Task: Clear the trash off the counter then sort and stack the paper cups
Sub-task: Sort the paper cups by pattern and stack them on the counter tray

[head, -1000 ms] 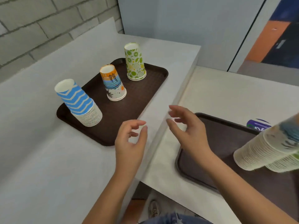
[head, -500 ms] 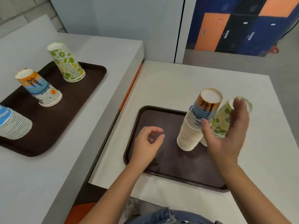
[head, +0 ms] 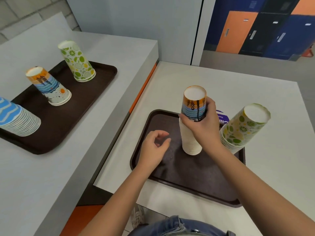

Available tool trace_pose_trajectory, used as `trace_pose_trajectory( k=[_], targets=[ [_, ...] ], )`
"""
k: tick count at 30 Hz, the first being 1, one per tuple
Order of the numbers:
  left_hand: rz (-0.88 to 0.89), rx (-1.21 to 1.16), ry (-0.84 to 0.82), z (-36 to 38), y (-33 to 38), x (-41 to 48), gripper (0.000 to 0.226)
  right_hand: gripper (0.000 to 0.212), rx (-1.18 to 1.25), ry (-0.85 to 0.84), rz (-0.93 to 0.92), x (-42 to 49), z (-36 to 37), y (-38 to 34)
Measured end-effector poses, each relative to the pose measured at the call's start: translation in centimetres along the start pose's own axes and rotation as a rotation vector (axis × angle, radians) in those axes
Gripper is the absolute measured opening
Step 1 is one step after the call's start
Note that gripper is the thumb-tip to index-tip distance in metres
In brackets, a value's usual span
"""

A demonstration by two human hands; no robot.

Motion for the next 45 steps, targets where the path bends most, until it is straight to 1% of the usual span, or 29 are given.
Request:
trace_pose_trajectory(
  k=[4,7,9,11,13,15,17,24,32,36,40,41,45],
  targets=[
    [0.003,0.024,0.032,-1.0,-0.2,0.5,0.019,0.068,0.052,-0.049,0.001,-0.1,1.4,0.1],
    [-0.027,0.044,0.052,-1.7,-0.7,0.9,0.025,0.069,0.069,-0.133,-0.005,0.1,2.6,-0.2],
    [-0.047,0.085,0.031,-1.8,-0.9,1.1,0.041,0.072,0.079,-0.211,-0.006,0.2,3.3,-0.4],
    [-0.065,0.153,-0.016,-1.5,-1.1,1.3,0.062,0.078,0.073,-0.281,-0.007,0.2,3.7,-0.4],
    [-0.079,0.214,-0.063,-1.0,-1.3,1.5,0.080,0.078,0.038,-0.319,-0.004,0.1,3.8,-0.3],
    [-0.090,0.237,-0.104,-0.4,-1.5,1.6,0.089,0.070,0.005,-0.292,-0.002,0.1,3.4,-0.3],
    [-0.097,0.241,-0.139,0.2,-1.5,1.6,0.094,0.066,-0.016,-0.248,-0.009,0.1,3.1,-0.5],
    [-0.064,0.231,-0.136,0.7,-0.5,1.9,0.099,0.061,0.032,-0.207,-0.029,1.3,2.0,-2.9],
    [0.023,0.190,-0.133,0.8,2.0,2.1,0.101,0.059,0.114,-0.165,-0.016,1.7,0.8,-4.8],
    [0.051,0.152,-0.139,1.6,3.3,2.6,0.099,0.055,0.208,-0.073,-0.021,2.1,-0.4,-6.0],
    [0.051,0.032,-0.106,2.2,4.6,3.2,0.104,0.050,0.351,0.053,-0.026,3.0,-2.0,-7.3],
    [0.054,0.024,-0.100,2.4,4.9,3.3,0.100,0.049,0.389,0.081,-0.020,3.2,-2.4,-7.5],
    [0.100,0.063,-0.066,2.6,6.3,3.3,0.069,0.043,0.561,0.160,0.058,4.2,-3.2,-6.7]
  ],
)
Point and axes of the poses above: each hand's wrist, its own x-axis towards the middle knuckle, its own z-axis out of the palm, y = z × x, the point moved 8 cm from there along x, towards the middle knuckle, and after that the axes turned 9 degrees about -z, right-handed, at the moved point
